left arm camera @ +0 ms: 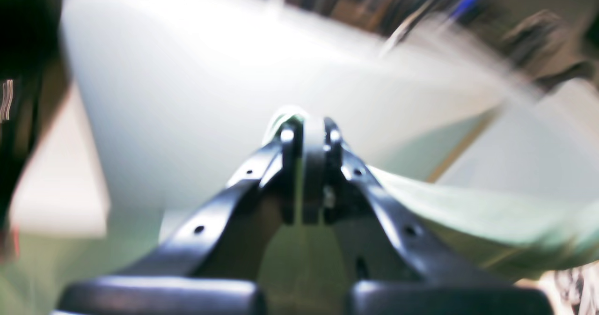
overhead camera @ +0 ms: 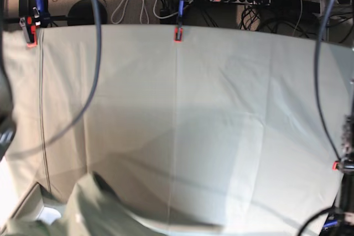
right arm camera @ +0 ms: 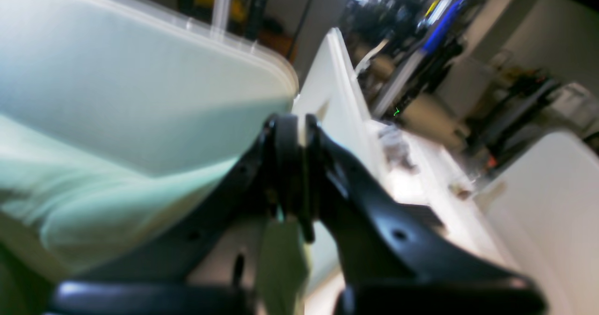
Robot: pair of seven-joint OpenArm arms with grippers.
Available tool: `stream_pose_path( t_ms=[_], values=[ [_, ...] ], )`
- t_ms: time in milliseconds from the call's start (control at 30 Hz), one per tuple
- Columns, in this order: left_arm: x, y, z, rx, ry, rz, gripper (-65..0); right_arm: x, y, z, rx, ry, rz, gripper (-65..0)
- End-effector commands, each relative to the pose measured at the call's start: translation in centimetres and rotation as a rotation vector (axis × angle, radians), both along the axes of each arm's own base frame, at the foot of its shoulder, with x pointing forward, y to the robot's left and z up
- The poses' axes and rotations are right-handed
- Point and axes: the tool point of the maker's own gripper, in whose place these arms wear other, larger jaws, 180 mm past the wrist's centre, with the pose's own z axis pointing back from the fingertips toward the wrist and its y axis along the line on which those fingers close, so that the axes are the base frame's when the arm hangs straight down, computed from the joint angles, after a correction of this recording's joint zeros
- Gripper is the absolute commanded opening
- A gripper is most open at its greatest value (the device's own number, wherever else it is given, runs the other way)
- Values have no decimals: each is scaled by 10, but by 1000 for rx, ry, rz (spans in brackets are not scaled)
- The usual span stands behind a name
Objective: Layout the t-shirt on the table in an organized manner, then fold the t-shirt properly
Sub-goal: 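Lay the shirt flat on the table with both grippers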
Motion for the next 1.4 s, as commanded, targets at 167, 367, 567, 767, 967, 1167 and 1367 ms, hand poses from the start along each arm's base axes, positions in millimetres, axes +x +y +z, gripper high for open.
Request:
stream_pose_path(
  t_ms=[167,367,567,767,967,1167,1367],
  values=[
    [-28,22,-97,-33,106,21,-650,-40,45,-108,-76,109,60,-650],
    [-84,59,-209,-101,301,71,-650,-95,80,-211,3,233,110,-650],
    [-161,87,-306,-147,488,147,-650,-160,107,-292,77,356,155,-650],
    [-240,104,-356,-180,599,226,-650,-218,126,-331,119,432,183,-650],
    [-299,110,-387,-221,690,292,-650,-275,122,-347,96,514,174,-650],
    [-331,94,-397,-239,738,286,-650,-326,134,-361,155,528,215,-650],
    [-362,89,-405,-215,798,279,-650,-363,141,-365,195,534,245,-650]
  ],
)
